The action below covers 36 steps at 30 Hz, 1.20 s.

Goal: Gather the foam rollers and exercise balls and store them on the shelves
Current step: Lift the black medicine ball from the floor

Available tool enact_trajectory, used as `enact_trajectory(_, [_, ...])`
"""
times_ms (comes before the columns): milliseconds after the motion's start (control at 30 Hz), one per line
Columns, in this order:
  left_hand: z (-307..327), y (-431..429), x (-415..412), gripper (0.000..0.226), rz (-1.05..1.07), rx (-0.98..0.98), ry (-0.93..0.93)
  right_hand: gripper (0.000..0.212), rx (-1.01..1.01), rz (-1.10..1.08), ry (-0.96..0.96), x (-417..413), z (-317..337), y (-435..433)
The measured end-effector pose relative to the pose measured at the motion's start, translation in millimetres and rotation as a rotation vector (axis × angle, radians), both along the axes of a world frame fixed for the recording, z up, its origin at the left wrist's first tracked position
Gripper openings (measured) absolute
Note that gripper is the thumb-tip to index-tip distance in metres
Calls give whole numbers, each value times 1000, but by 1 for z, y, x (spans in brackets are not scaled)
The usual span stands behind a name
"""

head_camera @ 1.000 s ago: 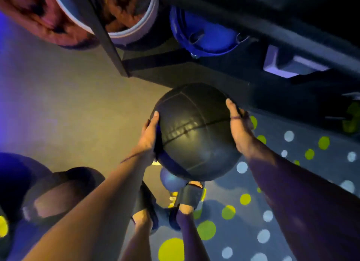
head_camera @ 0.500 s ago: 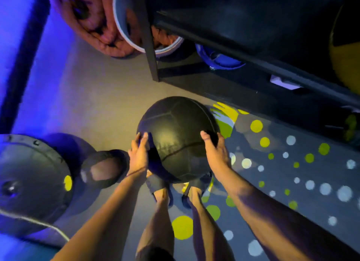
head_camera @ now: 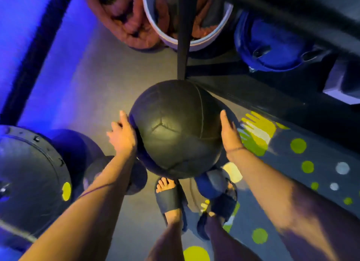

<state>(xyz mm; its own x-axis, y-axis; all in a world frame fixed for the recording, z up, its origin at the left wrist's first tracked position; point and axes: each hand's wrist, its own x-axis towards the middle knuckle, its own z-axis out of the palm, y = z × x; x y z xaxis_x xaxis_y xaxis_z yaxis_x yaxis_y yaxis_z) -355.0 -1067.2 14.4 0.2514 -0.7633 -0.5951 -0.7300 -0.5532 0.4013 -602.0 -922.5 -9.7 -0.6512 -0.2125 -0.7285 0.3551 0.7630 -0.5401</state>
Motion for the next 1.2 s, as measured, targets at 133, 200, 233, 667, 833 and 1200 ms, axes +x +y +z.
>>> enact_trajectory(133, [-37, -26, 9, 61, 237, 56, 428, 39, -389, -25, -121, -24, -54, -10])
enact_trajectory(200, [-44, -25, 0, 55, 213, 273, 708, 37, -425, -102, -248, -33, -60, -4])
enact_trajectory(233, [-39, -24, -3, 52, 202, 326, 761, 38, -372, -148, -301, -29, -48, -5])
enact_trajectory(667, [326, 58, 30, 62, 217, 347, 698, 42, -305, -285, -461, 0, 369, 82])
enact_trajectory(833, [448, 62, -11, 78, 87, 245, 779, 40, -453, -236, -350, -50, 523, 75])
enact_trajectory(1200, [611, 32, -182, 52, -299, -296, 842, 36, -719, -274, -32, -154, 652, 32])
